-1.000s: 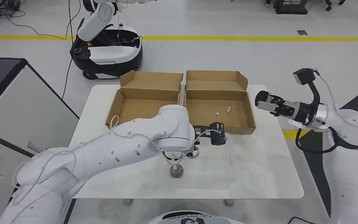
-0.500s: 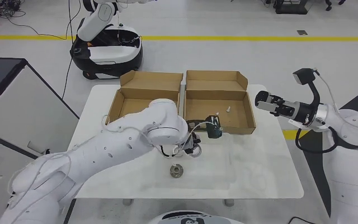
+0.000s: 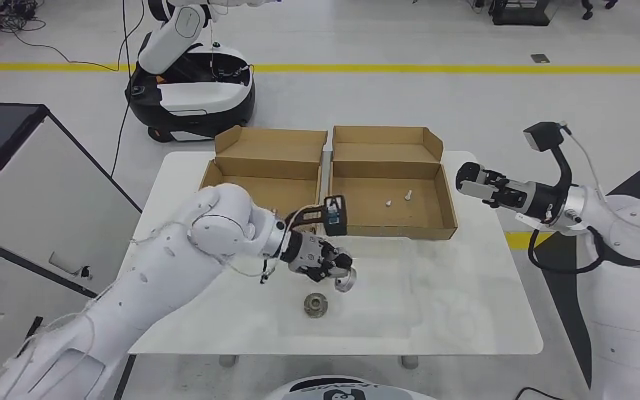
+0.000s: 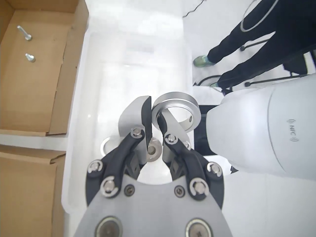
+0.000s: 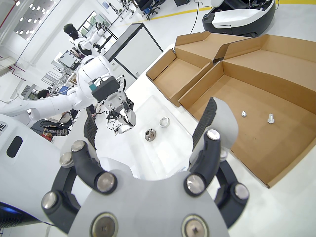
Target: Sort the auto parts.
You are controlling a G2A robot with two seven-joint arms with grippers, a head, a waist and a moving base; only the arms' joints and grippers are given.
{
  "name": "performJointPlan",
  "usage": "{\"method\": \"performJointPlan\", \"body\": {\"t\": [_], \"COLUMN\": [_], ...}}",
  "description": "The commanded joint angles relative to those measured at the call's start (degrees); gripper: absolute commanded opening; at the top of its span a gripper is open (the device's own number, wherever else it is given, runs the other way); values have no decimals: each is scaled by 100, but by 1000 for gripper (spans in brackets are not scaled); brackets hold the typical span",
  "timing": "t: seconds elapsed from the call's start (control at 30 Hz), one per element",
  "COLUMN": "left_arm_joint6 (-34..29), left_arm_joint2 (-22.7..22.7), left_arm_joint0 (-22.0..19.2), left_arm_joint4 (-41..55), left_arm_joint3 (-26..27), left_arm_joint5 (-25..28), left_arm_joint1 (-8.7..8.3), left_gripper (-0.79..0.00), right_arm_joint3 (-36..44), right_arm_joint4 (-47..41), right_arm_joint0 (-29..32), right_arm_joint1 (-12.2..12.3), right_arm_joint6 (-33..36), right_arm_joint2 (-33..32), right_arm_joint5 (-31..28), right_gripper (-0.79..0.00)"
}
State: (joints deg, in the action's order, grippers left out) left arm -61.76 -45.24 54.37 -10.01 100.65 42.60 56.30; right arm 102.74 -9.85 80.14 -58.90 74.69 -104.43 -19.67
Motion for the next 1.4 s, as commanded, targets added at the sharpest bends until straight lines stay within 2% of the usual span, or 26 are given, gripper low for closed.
{"method": "performJointPlan", "body": {"t": [0.0,0.27,0.53,0.73,0.93,1.37], "left_arm_joint6": [301,1548,1548,1547,1546,1634], "left_arm_joint2": [-70,-169,-477,-916,-1389,-1430], "left_arm_joint0": [111,348,452,640,835,876], "left_arm_joint4": [215,968,2288,3187,3696,3620], "left_arm_joint3": [-9,10,682,992,1258,1268], "left_arm_joint5": [293,1540,1540,1540,1540,1466], "left_arm_joint1": [-126,-643,-985,-1063,-1028,-1022], "left_gripper": [-785,-785,-785,-785,-785,-785], "right_arm_joint3": [0,0,0,0,0,0], "right_arm_joint4": [-1,-1,-1,-1,-1,-1], "right_arm_joint0": [0,0,0,0,0,0], "right_arm_joint1": [0,0,0,0,0,0], "right_arm_joint6": [0,0,0,0,0,0], "right_arm_joint2": [0,0,0,0,0,0], "right_arm_joint5": [0,0,0,0,0,0], "right_gripper": [0,0,0,0,0,0]}}
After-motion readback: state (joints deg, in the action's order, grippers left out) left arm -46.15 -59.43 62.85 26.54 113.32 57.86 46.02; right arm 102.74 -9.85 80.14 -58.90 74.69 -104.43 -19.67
